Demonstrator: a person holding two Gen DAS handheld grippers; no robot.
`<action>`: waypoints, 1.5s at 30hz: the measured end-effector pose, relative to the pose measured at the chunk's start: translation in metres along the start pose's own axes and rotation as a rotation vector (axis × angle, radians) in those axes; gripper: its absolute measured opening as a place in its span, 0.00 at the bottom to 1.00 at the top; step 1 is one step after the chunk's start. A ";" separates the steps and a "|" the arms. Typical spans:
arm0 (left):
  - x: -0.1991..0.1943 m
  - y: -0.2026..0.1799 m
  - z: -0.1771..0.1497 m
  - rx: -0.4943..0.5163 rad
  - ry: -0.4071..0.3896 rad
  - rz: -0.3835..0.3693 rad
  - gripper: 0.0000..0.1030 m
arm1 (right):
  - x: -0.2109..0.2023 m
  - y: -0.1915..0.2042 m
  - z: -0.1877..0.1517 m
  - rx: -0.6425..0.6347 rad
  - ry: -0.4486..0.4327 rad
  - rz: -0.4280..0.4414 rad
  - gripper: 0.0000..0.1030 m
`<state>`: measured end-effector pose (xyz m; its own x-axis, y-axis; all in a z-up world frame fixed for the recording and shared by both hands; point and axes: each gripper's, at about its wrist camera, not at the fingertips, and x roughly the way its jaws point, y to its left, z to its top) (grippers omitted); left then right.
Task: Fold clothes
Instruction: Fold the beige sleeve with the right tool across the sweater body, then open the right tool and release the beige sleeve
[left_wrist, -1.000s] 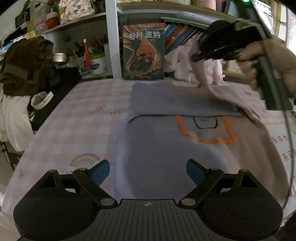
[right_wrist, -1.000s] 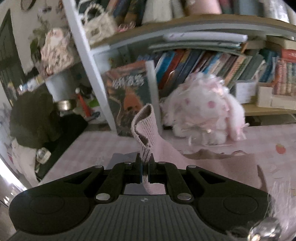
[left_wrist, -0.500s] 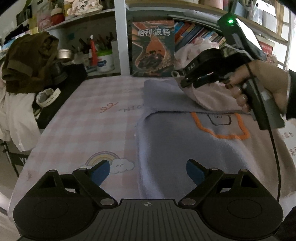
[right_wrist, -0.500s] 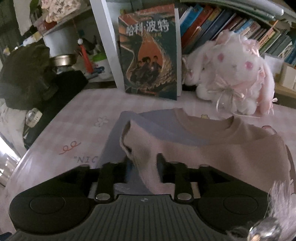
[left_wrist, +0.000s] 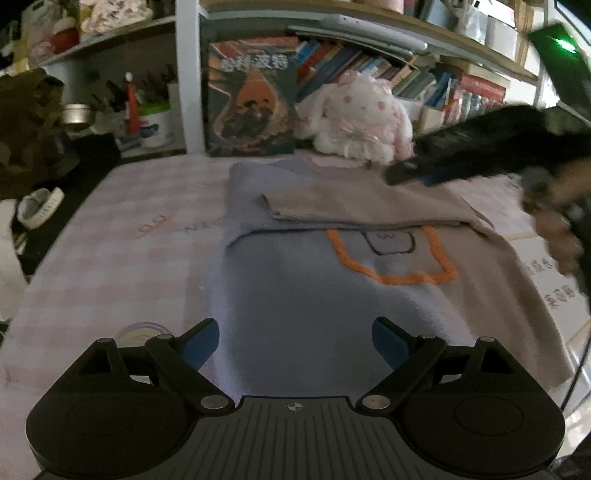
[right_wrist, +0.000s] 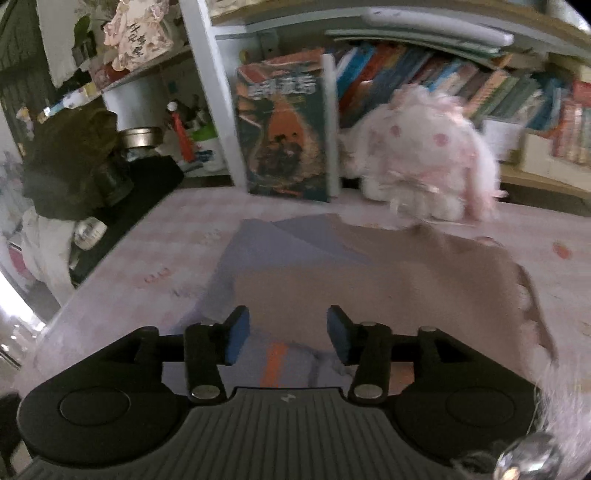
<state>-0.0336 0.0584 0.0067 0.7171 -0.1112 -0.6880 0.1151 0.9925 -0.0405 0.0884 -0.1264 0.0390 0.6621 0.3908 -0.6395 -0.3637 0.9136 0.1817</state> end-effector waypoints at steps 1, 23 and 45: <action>0.001 -0.002 0.000 0.001 0.005 -0.008 0.90 | -0.008 -0.005 -0.007 0.005 0.003 -0.023 0.45; -0.026 -0.059 -0.023 -0.088 0.062 -0.011 0.90 | -0.122 -0.076 -0.148 0.221 0.093 -0.176 0.55; -0.041 0.006 -0.050 -0.240 0.111 0.191 0.62 | -0.141 -0.088 -0.193 0.304 0.165 -0.114 0.57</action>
<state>-0.0967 0.0713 -0.0012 0.6295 0.0709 -0.7738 -0.1890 0.9799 -0.0639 -0.0993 -0.2832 -0.0306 0.5637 0.2838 -0.7757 -0.0656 0.9516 0.3004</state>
